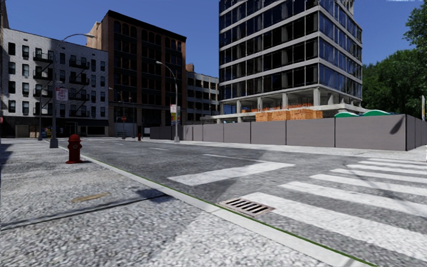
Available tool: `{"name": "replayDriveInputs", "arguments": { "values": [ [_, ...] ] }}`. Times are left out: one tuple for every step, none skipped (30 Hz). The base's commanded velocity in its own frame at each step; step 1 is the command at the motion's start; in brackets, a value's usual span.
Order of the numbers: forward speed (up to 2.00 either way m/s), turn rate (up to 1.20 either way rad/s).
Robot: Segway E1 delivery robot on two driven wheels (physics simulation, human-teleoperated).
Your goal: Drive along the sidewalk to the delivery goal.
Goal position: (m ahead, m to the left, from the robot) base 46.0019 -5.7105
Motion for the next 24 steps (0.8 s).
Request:
{"name": "replayDriveInputs", "arguments": {
  "values": [
    [2.0,-0.96],
    [2.0,-0.96],
    [2.0,-1.03],
    [2.0,-1.13],
    [2.0,-1.18],
    [2.0,-1.19],
    [2.0,-1.19],
    [2.0,-1.19],
    [2.0,-1.19],
    [2.0,-1.19],
    [2.0,-1.19],
    [2.0,-1.19],
    [2.0,-1.19],
    [2.0,-1.19],
    [2.0,-1.19],
    [2.0,-1.19],
    [2.0,-1.19],
    [2.0,-1.19],
    [2.0,-1.19],
    [2.0,-0.34],
    [2.0,-0.01],
    [2.0,0.0],
    [2.0,0.0],
    [2.0,0.0]
  ]
}}
